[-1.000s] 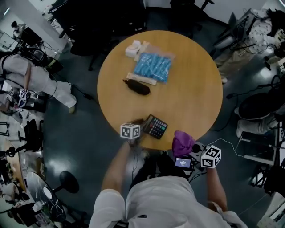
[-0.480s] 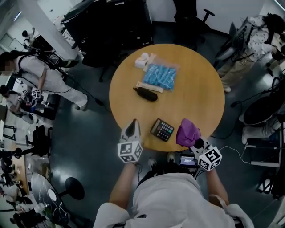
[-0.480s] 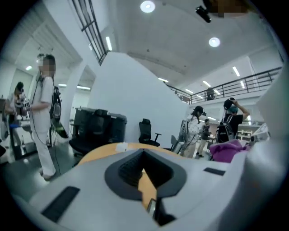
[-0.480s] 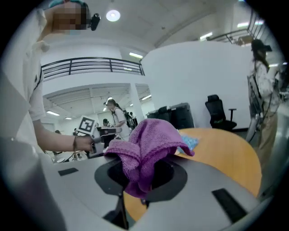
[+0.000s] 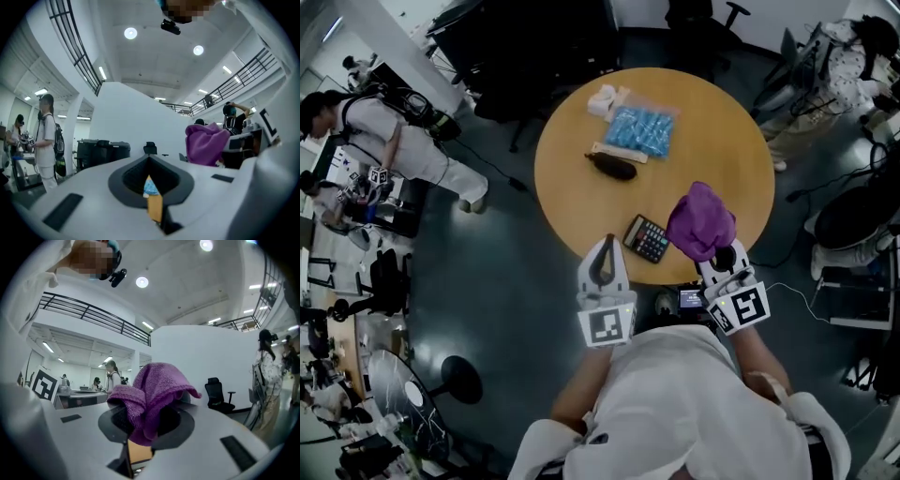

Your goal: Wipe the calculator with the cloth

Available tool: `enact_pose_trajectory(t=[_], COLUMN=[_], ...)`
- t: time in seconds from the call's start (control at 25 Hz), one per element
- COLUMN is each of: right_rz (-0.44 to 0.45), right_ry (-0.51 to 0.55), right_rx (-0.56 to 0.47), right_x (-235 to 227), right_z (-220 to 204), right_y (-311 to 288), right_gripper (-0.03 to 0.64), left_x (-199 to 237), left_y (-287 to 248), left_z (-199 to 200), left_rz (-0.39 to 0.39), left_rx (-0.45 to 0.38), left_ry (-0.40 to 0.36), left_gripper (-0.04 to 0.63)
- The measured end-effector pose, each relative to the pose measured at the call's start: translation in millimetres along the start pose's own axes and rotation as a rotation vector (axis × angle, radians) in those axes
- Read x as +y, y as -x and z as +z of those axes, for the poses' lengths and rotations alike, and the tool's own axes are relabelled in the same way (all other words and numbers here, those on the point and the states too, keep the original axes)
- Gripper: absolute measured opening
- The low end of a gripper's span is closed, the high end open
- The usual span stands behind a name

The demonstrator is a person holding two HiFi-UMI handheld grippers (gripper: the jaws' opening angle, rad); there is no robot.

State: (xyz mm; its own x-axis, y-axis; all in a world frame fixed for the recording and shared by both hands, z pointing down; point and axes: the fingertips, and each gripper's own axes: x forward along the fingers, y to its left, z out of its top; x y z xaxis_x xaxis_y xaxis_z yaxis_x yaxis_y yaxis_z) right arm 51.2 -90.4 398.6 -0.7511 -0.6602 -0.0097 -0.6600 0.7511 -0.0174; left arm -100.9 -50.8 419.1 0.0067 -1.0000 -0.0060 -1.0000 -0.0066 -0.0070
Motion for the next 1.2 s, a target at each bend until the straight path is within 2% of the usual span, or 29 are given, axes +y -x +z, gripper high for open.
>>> enact_pose_trajectory(t=[0.12, 0.28, 0.4, 0.92, 1.08, 1.2], right_rz=[-0.028, -0.057, -0.055, -0.057, -0.056, -0.056], right_ry=[-0.054, -0.083, -0.087, -0.09, -0.095, -0.093], right_rx=[0.073, 0.127, 0.137, 0.147, 0.144, 0.138], right_x=[7.8, 15.2, 17.6, 18.5, 16.5, 14.4], right_z=[-37.9, -67.2, -70.6, -71.1, -71.7, -69.1], right_y=[3.9, 12.4, 12.9, 11.3, 9.5, 5.9], right_gripper=[0.081, 0.081, 0.081, 0.08, 0.081, 0.08], left_x=[-6.1, -20.3, -27.0, -26.0, -27.1, -26.3], left_y=[7.0, 17.9, 17.9, 15.9, 14.4, 11.1], left_z=[-30.1, -39.9, -38.0, -40.3, -38.2, -38.5], left_rz=[-0.033, -0.069, -0.082, -0.1, -0.085, -0.093], left_rx=[0.064, 0.101, 0.11, 0.099, 0.109, 0.094], left_ry=[0.02, 0.023, 0.044, 0.01, 0.04, 0.016], left_gripper=[0.008, 0.008, 0.008, 0.008, 0.008, 0.008])
